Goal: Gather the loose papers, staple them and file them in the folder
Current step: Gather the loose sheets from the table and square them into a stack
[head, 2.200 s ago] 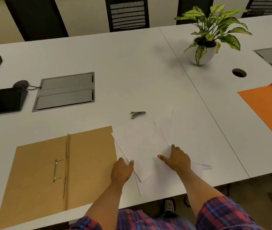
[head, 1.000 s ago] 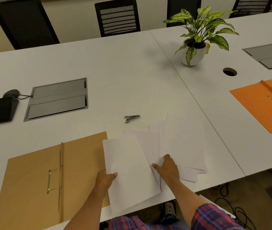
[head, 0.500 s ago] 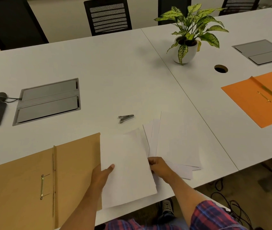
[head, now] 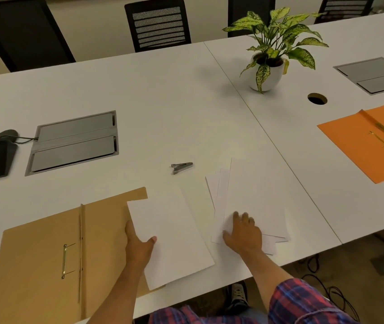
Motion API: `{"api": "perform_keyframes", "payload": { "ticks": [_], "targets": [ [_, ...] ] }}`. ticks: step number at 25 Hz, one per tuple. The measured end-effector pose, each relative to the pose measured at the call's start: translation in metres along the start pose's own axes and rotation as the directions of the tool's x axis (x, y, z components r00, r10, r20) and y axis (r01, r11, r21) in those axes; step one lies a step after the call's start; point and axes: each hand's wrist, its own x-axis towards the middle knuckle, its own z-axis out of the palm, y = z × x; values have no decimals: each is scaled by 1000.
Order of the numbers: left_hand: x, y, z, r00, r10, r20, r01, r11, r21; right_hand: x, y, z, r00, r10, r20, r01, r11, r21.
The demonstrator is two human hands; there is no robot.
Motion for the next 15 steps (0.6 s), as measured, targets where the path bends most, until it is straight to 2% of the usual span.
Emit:
{"api": "perform_keyframes", "payload": {
  "ticks": [3,6,8,11,15],
  "targets": [
    [1,-1,0,999,36,12,-36,998,47,6,-5,3,999,-42,21,45,989,-139],
    [3,-2,0,999,33,38,-35,998,58,9,-6,3,998,-60,34,66,977,-203],
    [3,-2,1,998,41,49,-45,996,75,13,-6,2,998,-54,18,57,981,-183],
    [2,-3,2,998,39,47,-42,997,68,13,-6,1,1000,-1,-23,0,999,-54],
    [0,-5,4,999,15,39,-17,998,54,0,-14,8,1000,18,24,-18,1000,-1]
  ]
}}
